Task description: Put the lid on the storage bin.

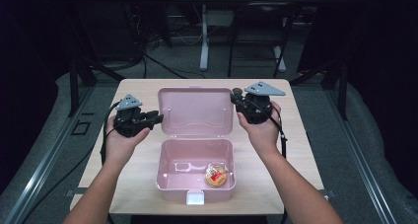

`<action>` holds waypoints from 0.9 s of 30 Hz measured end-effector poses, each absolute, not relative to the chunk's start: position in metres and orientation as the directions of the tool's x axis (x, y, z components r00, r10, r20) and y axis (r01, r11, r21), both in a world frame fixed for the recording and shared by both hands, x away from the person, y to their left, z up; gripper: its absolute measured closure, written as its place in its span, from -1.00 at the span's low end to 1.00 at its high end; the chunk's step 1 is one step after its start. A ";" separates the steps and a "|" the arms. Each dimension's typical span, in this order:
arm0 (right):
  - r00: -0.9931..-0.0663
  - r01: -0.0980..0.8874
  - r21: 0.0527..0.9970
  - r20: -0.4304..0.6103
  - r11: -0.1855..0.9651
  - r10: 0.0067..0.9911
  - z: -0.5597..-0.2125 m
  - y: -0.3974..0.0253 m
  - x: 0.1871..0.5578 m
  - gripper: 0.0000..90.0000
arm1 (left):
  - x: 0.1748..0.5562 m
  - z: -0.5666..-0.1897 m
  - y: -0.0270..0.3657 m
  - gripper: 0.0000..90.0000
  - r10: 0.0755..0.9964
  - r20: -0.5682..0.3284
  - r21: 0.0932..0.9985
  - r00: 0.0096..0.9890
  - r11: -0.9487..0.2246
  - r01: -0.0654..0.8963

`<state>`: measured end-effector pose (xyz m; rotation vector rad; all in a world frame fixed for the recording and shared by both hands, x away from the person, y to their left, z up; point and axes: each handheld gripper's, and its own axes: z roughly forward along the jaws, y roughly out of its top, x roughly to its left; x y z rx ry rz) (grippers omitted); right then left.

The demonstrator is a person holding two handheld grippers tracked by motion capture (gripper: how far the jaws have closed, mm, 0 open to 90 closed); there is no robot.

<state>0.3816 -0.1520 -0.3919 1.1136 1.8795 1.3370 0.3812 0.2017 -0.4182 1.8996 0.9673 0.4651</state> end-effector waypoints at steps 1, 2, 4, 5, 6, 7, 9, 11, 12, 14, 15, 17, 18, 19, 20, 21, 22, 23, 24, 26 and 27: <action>-0.489 0.300 0.942 0.015 0.152 0.872 -0.392 -0.152 0.382 0.89 | 0.383 -0.416 0.201 0.57 0.784 -0.073 0.865 0.617 -0.258 0.430; -0.490 0.300 0.942 0.014 0.154 0.871 -0.392 -0.152 0.382 0.89 | 0.384 -0.414 0.201 0.58 0.784 -0.076 0.867 0.616 -0.253 0.428; -0.491 0.299 0.942 0.013 0.155 0.871 -0.392 -0.152 0.382 0.89 | 0.387 -0.410 0.200 0.59 0.789 -0.072 0.873 0.610 -0.246 0.420; -0.492 0.299 0.942 0.014 0.154 0.870 -0.392 -0.152 0.382 0.89 | 0.388 -0.408 0.199 0.59 0.793 -0.069 0.877 0.605 -0.241 0.416; -0.492 0.299 0.942 0.014 0.154 0.870 -0.392 -0.152 0.382 0.89 | 0.388 -0.408 0.199 0.60 0.793 -0.069 0.877 0.605 -0.241 0.416; -0.493 0.297 0.942 0.014 0.153 0.870 -0.392 -0.153 0.381 0.89 | 0.391 -0.405 0.199 0.61 0.795 -0.071 0.880 0.602 -0.234 0.412; -0.494 0.296 0.943 0.019 0.148 0.869 -0.392 -0.153 0.382 0.89 | 0.394 -0.402 0.198 0.61 0.798 -0.070 0.883 0.599 -0.230 0.409; -0.494 0.296 0.944 0.021 0.146 0.869 -0.392 -0.153 0.381 0.89 | 0.396 -0.400 0.197 0.63 0.799 -0.070 0.885 0.597 -0.227 0.407; -0.494 0.296 0.944 0.021 0.146 0.869 -0.392 -0.153 0.381 0.89 | 0.396 -0.400 0.197 0.63 0.799 -0.070 0.885 0.597 -0.227 0.407; -0.496 0.297 0.943 0.020 0.148 0.868 -0.392 -0.153 0.380 0.89 | 0.399 -0.398 0.196 0.67 0.800 -0.071 0.885 0.595 -0.225 0.408; -0.496 0.295 0.944 0.020 0.147 0.868 -0.392 -0.153 0.380 0.89 | 0.400 -0.397 0.196 0.67 0.800 -0.068 0.882 0.595 -0.230 0.411; -0.496 0.296 0.944 0.020 0.147 0.868 -0.392 -0.153 0.380 0.89 | 0.401 -0.396 0.195 0.67 0.803 -0.073 0.882 0.592 -0.225 0.414; -0.496 0.295 0.944 0.020 0.147 0.868 -0.392 -0.153 0.380 0.89 | 0.402 -0.395 0.195 0.69 0.807 -0.073 0.883 0.586 -0.221 0.414; -0.496 0.296 0.944 0.023 0.144 0.868 -0.392 -0.153 0.380 0.89 | 0.403 -0.395 0.195 0.71 0.810 -0.078 0.883 0.581 -0.215 0.418; -0.498 0.297 0.944 0.025 0.143 0.867 -0.392 -0.153 0.380 0.89 | 0.403 -0.395 0.196 0.72 0.811 -0.081 0.880 0.579 -0.215 0.424; -0.498 0.296 0.944 0.023 0.145 0.867 -0.392 -0.153 0.380 0.89 | 0.404 -0.395 0.196 0.73 0.812 -0.084 0.879 0.578 -0.212 0.427; -0.497 0.295 0.944 0.021 0.146 0.868 -0.392 -0.153 0.380 0.89 | 0.404 -0.395 0.196 0.74 0.813 -0.085 0.879 0.576 -0.211 0.428; -0.497 0.295 0.945 0.023 0.144 0.867 -0.392 -0.153 0.381 0.89 | 0.403 -0.395 0.196 0.75 0.813 -0.085 0.878 0.576 -0.211 0.429; -0.500 0.295 0.944 0.024 0.144 0.866 -0.393 -0.153 0.381 0.89 | 0.403 -0.395 0.196 0.75 0.813 -0.084 0.878 0.576 -0.213 0.429; -0.500 0.297 0.944 0.022 0.147 0.866 -0.393 -0.153 0.382 0.88 | 0.402 -0.394 0.196 0.75 0.812 -0.082 0.879 0.578 -0.214 0.425; -0.500 0.298 0.943 0.024 0.146 0.866 -0.393 -0.154 0.383 0.87 | 0.400 -0.394 0.195 0.75 0.812 -0.076 0.883 0.578 -0.215 0.417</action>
